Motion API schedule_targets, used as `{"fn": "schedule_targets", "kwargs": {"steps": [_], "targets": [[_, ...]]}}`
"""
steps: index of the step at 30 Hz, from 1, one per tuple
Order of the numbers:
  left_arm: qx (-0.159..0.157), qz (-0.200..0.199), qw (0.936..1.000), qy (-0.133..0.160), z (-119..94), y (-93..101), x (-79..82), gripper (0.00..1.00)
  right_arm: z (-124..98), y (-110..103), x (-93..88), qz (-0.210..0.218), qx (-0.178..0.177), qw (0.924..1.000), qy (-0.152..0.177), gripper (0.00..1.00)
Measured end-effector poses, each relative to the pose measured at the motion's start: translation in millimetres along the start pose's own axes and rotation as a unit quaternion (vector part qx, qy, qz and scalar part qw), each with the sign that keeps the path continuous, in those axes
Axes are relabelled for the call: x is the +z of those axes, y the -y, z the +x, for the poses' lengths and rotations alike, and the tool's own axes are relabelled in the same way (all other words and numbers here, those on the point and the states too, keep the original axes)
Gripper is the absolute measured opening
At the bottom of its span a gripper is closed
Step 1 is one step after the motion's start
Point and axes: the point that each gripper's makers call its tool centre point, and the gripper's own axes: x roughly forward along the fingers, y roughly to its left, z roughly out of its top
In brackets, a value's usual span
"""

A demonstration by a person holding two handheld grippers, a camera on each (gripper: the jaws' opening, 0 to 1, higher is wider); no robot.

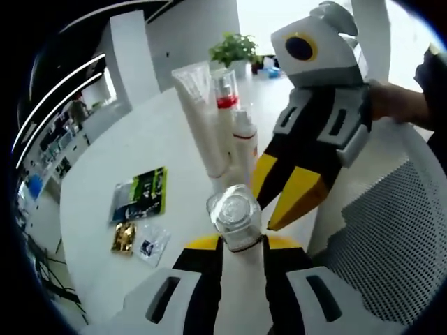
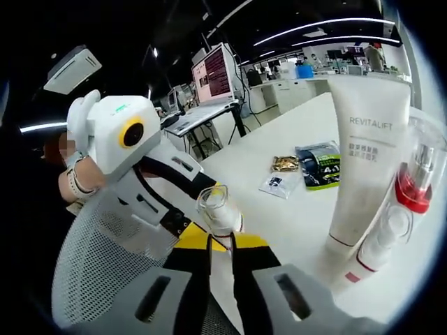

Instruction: Arrange the skincare products in the storage area until every visible bottle or jar stands upright without overlapping.

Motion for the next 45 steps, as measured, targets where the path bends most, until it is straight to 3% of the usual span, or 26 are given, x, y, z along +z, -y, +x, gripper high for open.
{"fn": "schedule_targets", "kwargs": {"steps": [18, 27, 41, 45], "targets": [[-0.011, -0.015, 0.9996, 0.023, 10, -6.8, -0.2, 0.19, -2, 4, -0.2, 0.006, -0.008, 0.9999, 0.002, 0.09], [0.004, -0.010, 0.9999, -0.006, 9, -17.3, -15.4, 0.21, -2, 7, -3.6, 0.003, -0.015, 0.9998, -0.008, 0.10], [0.007, -0.012, 0.9991, -0.040, 10, -26.3, -27.3, 0.13, -6, 11, -6.6, 0.010, -0.027, 0.9995, -0.010, 0.10], [0.003, -0.009, 0.9991, -0.040, 13, -26.0, -24.6, 0.13, -13, 28, -14.2, -0.011, -0.069, 0.9970, -0.034, 0.10]]}}
